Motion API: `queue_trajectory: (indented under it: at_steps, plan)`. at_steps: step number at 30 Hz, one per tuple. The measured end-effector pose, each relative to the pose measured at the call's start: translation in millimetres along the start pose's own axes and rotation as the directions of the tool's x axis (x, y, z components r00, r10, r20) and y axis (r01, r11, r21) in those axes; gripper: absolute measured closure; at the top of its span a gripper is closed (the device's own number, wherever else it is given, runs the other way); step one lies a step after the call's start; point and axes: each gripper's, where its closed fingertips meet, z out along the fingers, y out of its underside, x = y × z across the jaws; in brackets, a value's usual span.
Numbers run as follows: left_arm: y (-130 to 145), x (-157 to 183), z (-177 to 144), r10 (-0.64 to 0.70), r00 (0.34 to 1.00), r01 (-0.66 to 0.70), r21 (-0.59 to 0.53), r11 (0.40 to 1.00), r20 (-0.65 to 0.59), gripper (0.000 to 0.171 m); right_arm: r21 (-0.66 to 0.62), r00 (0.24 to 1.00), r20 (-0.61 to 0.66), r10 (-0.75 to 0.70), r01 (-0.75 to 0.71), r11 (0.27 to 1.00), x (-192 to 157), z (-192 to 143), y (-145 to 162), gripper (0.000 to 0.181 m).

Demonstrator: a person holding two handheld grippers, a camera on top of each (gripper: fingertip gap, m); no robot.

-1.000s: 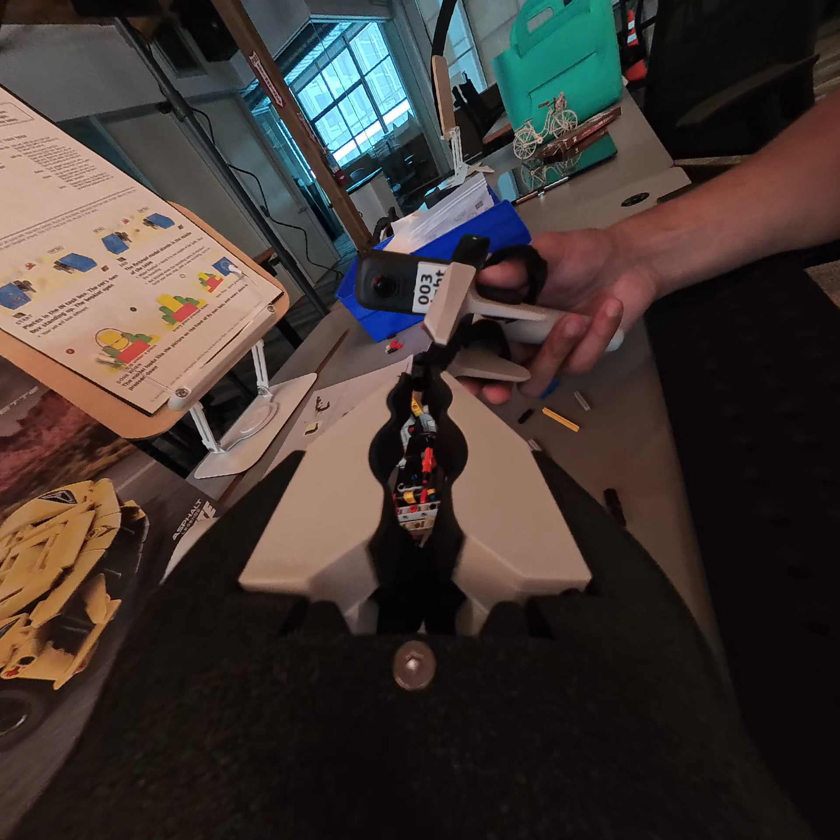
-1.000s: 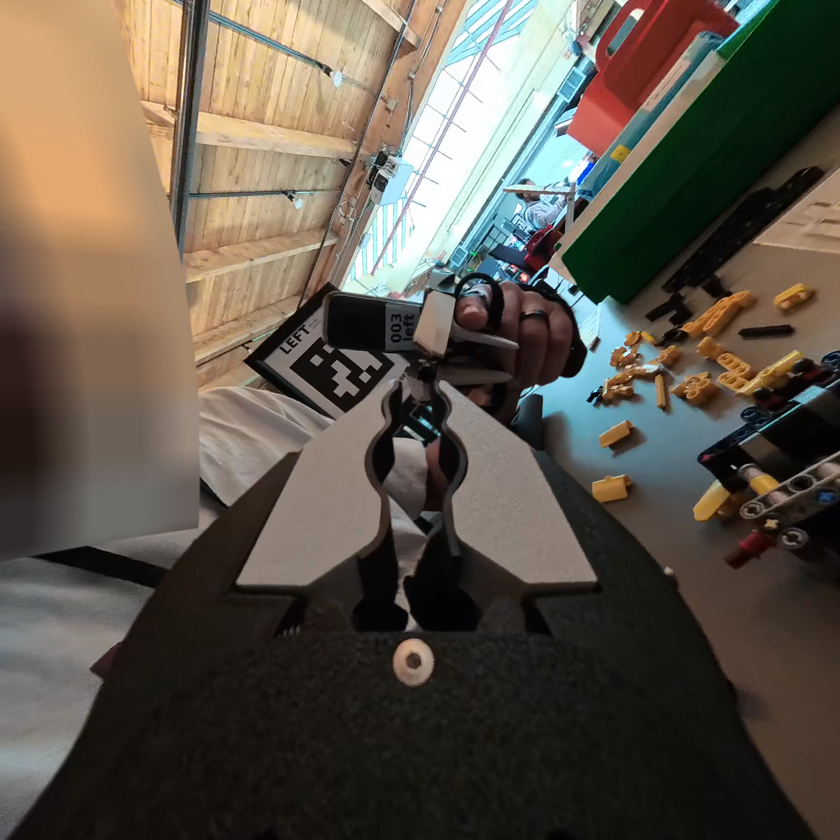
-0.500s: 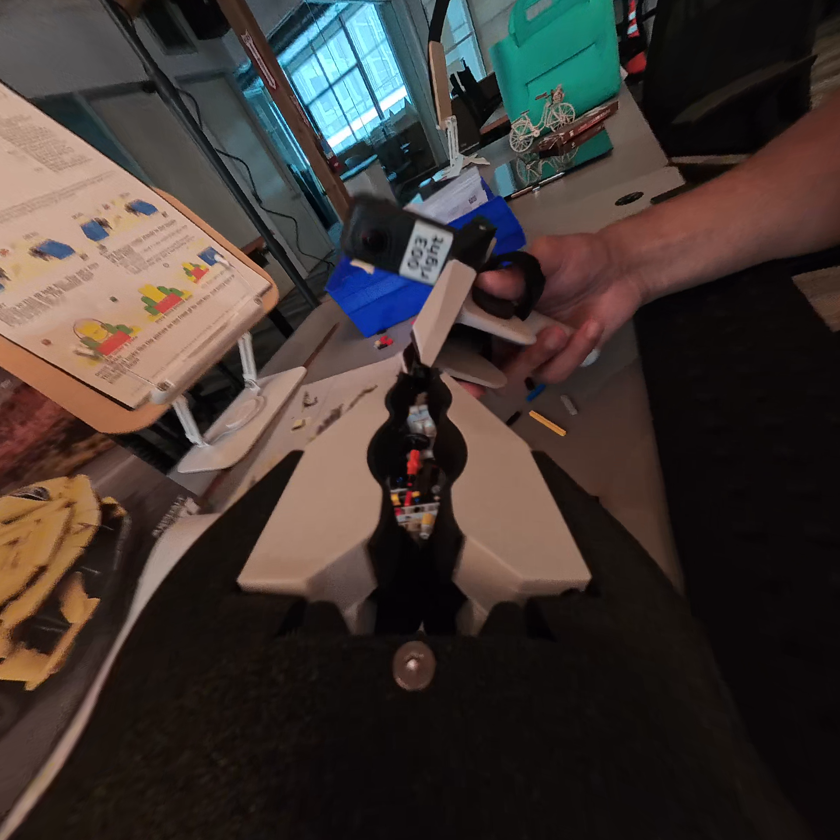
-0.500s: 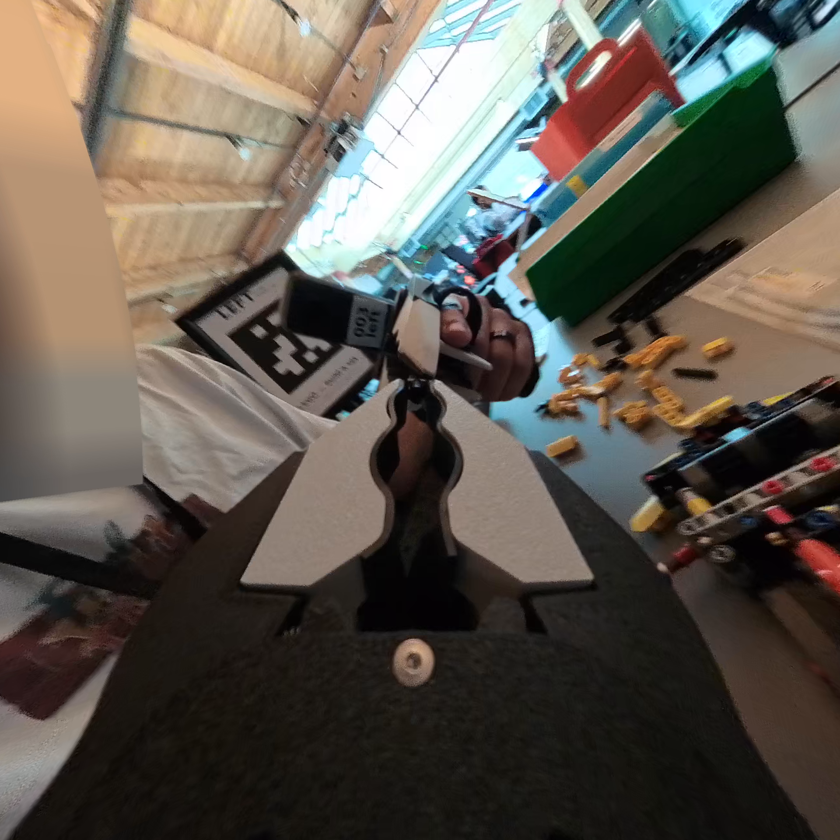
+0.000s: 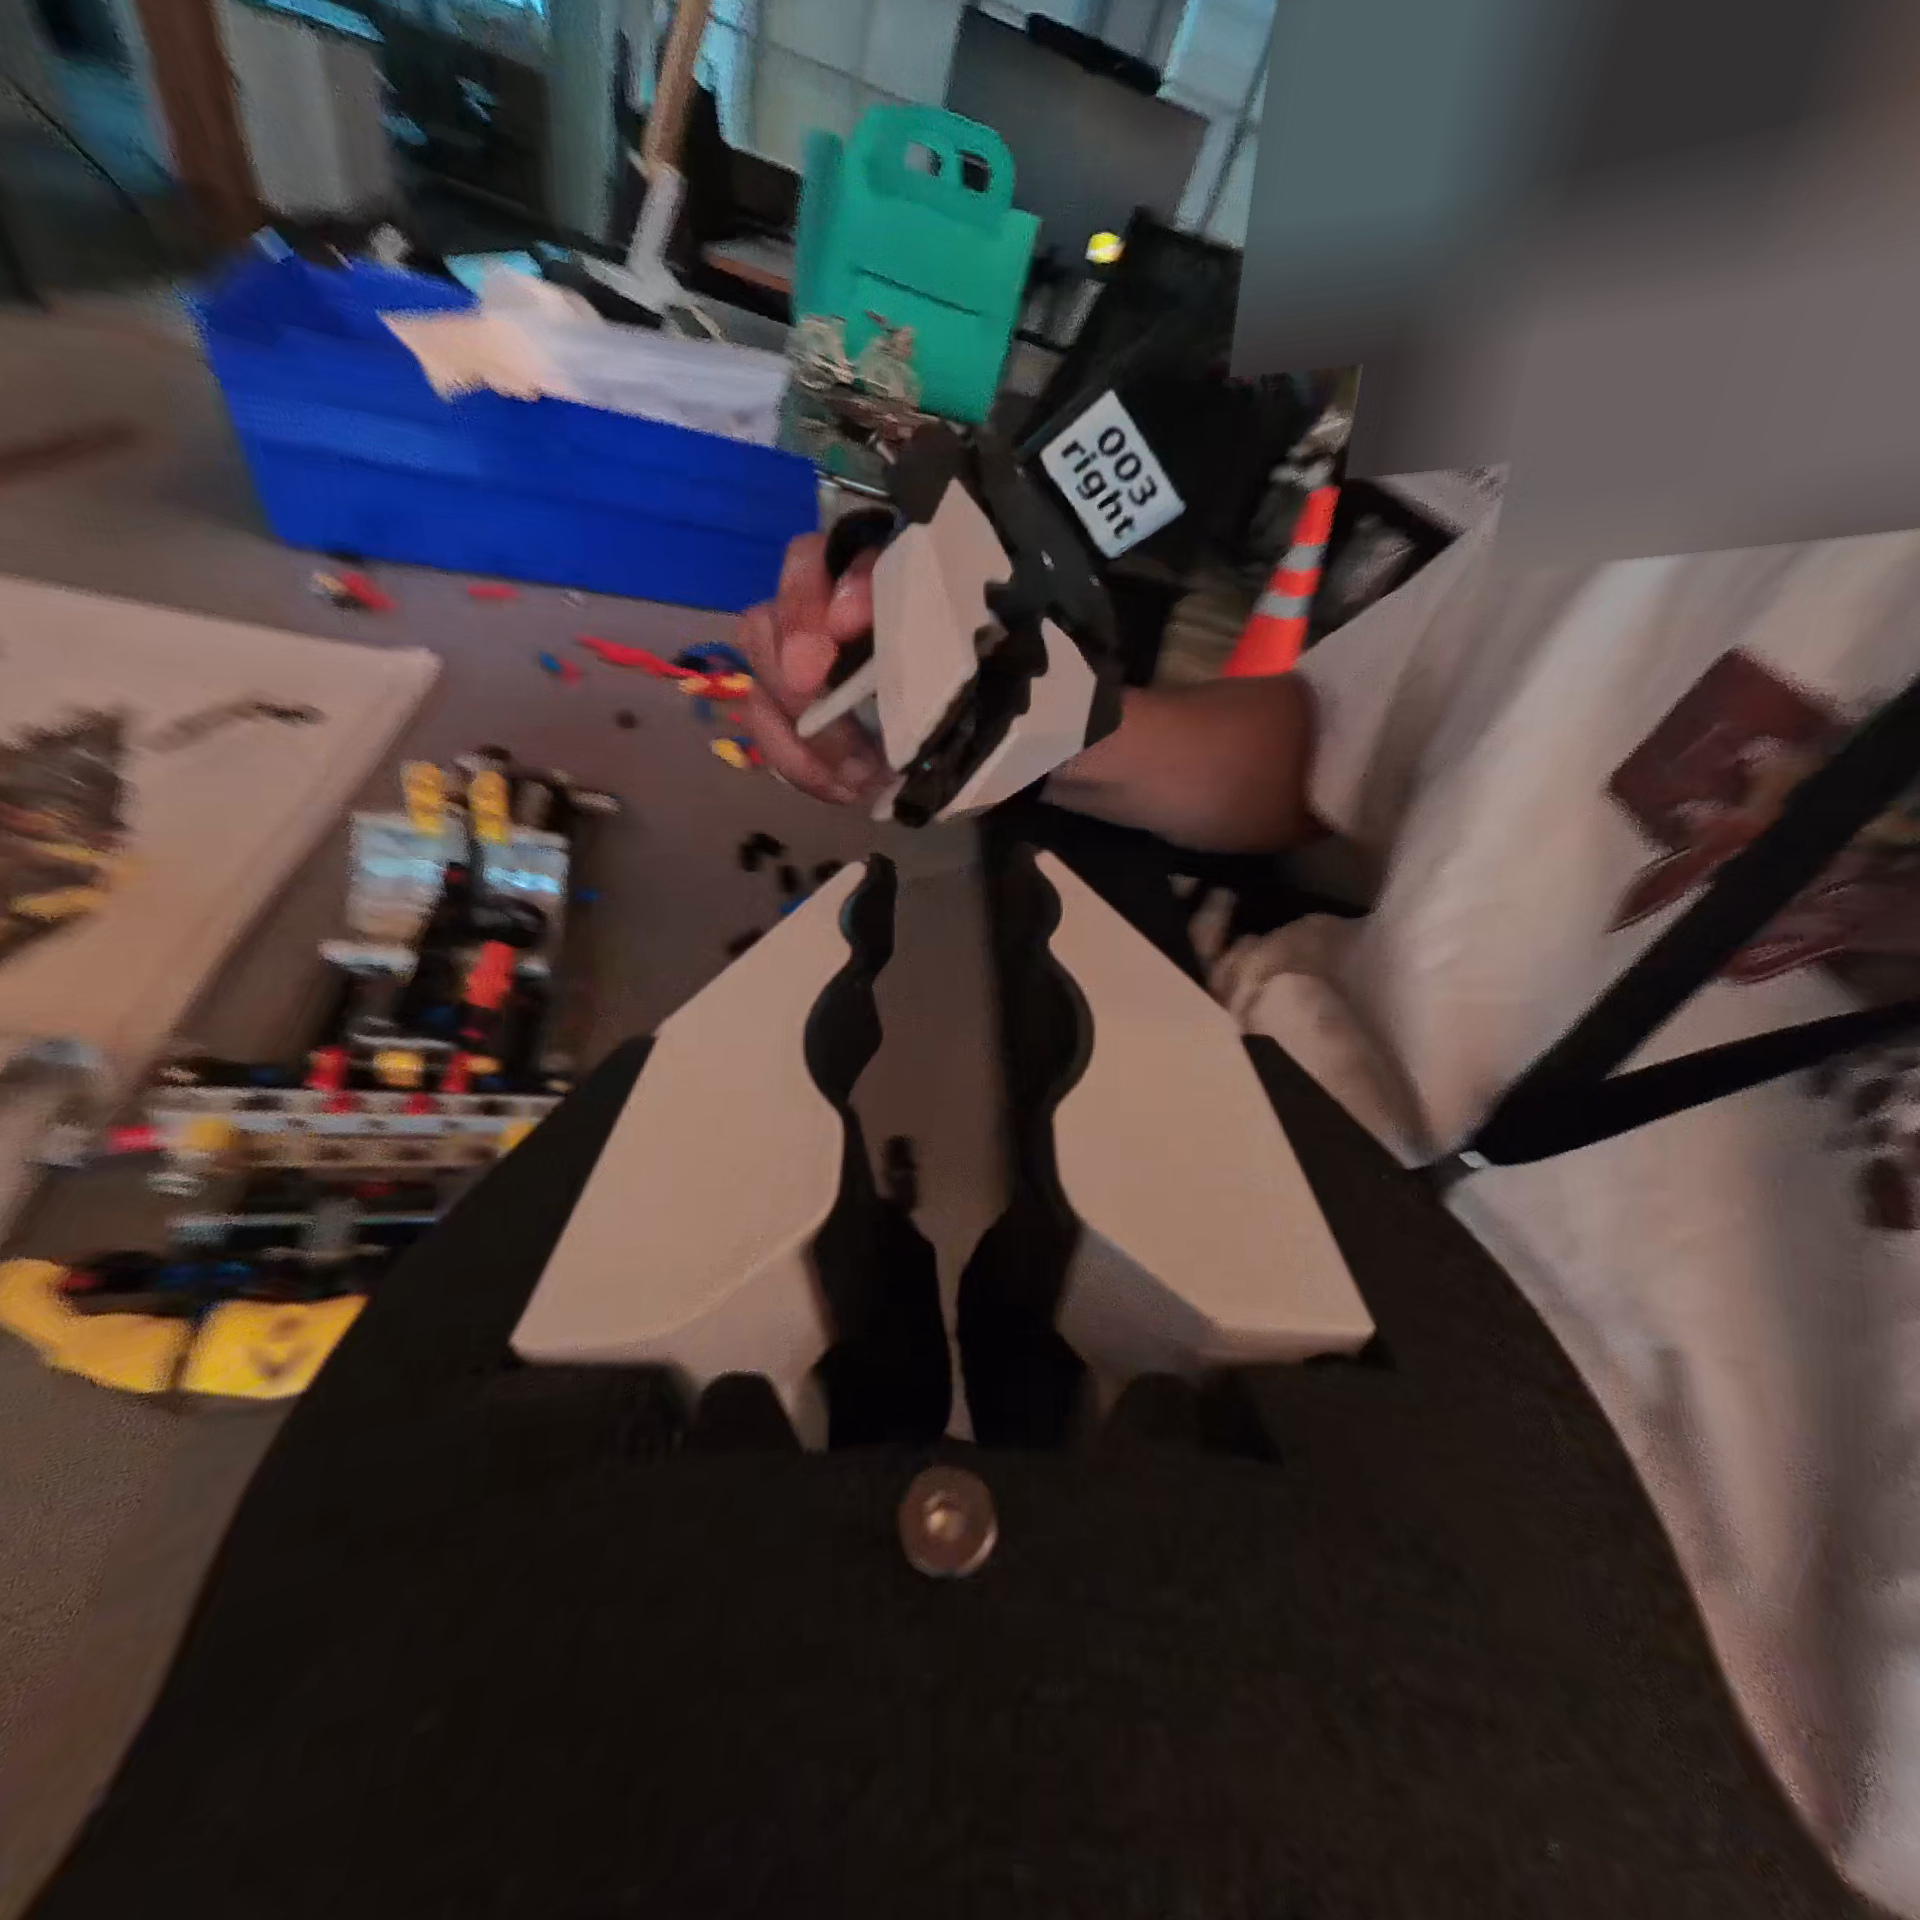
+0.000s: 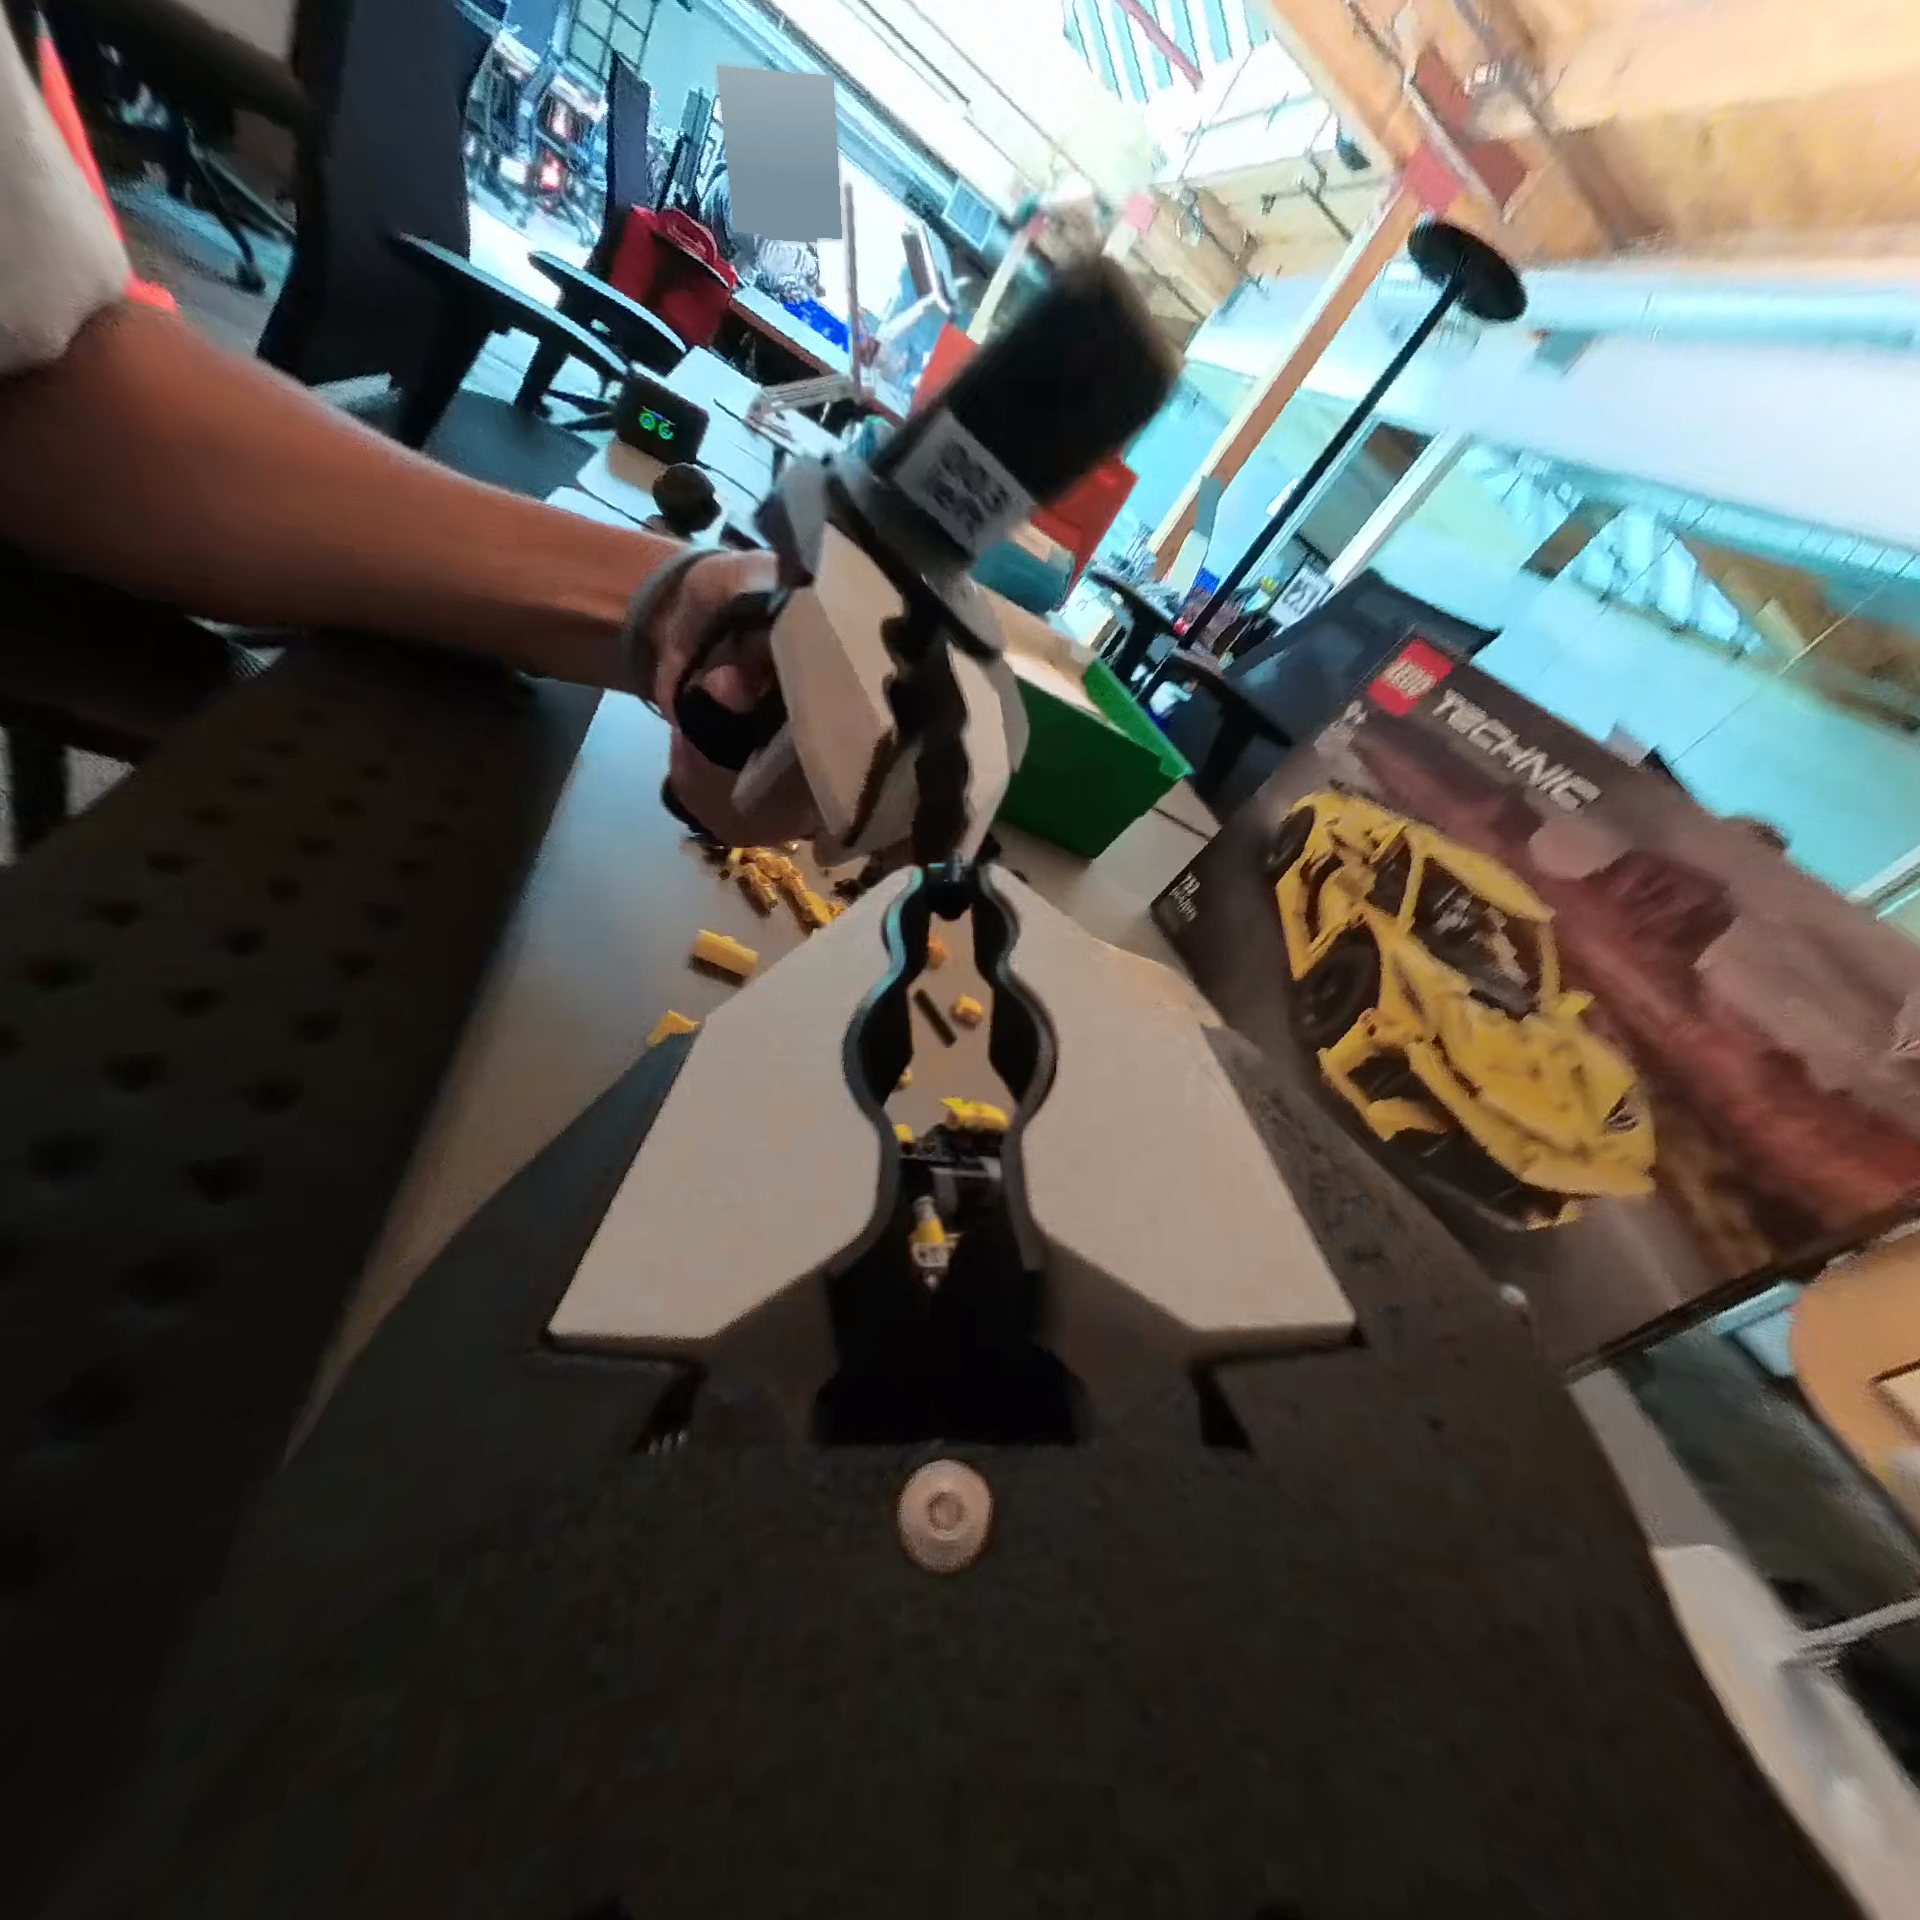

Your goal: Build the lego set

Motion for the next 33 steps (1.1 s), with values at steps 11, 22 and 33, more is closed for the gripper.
queue_trajectory:
  at_steps: [11, 22, 33]
  plan:
    - [-2, 3, 0, -0.328, 0.915, 0.339, 0.01, 0.941, -0.234, 0.166, -0.042, 0.98, 0.001, -0.197, 0.197, 0.98, -16, 6, 1, 0.175]
    - [12, 5, 5, -0.351, 0.908, 0.345, -0.064, 0.936, -0.229, 0.163, -0.076, 0.964, -0.021, -0.264, 0.262, 0.962, -16, 7, 5, 0.174]
    - [4, 3, 3, -0.35, 0.905, 0.355, -0.023, 0.935, -0.243, 0.167, -0.051, 0.97, -0.007, -0.244, 0.243, 0.969, -18, 7, 5, 0.175]
